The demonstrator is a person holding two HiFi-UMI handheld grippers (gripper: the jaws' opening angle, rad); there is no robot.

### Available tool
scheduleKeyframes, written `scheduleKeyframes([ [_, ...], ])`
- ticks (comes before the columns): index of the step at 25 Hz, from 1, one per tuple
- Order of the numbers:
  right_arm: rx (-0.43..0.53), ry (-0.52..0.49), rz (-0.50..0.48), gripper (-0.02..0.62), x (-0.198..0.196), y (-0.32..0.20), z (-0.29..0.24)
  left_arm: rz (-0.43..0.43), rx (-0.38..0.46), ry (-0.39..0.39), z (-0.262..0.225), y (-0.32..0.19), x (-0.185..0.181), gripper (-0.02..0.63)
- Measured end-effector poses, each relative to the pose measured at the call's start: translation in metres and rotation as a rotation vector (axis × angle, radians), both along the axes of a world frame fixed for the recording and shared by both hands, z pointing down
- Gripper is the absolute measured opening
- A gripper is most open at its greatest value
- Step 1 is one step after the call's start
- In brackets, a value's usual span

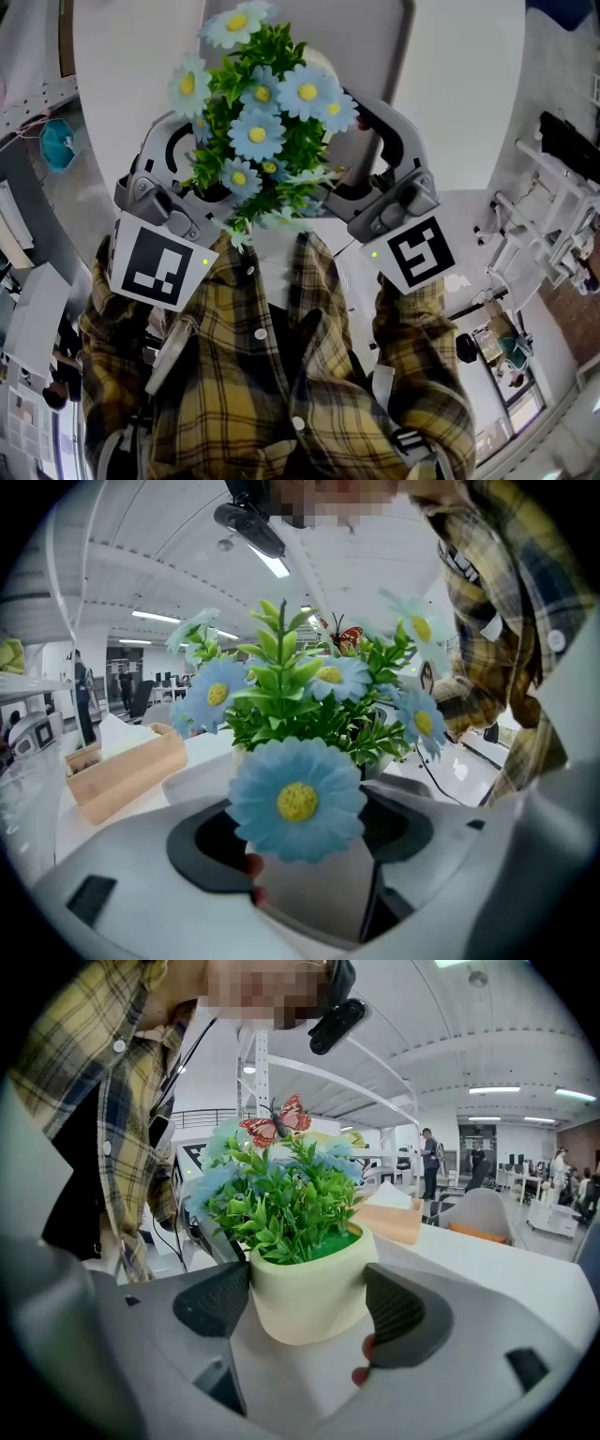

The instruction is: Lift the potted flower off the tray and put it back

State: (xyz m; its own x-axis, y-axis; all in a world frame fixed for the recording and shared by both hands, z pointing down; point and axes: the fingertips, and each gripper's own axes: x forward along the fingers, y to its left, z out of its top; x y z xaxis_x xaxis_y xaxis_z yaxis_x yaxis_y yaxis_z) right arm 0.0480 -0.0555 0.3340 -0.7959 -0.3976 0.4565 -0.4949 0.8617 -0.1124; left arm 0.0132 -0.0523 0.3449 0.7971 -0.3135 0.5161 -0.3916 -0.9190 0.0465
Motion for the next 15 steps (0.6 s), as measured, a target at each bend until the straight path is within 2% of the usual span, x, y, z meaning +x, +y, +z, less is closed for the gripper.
scheduleKeyframes([
  [6, 0.038, -0.007, 0.010, 0.370, -0.002, -0.004, -0.023, -0.003, 0.034, 0.006, -0.023, -0.004, -0.002, 0.336],
  [15, 0.135, 0.035, 0.031, 0.370, 0.006, -0.006, 0.000, 0.008, 0.123, 0.062, 0.001, -0.009, 0.009, 0.336],
])
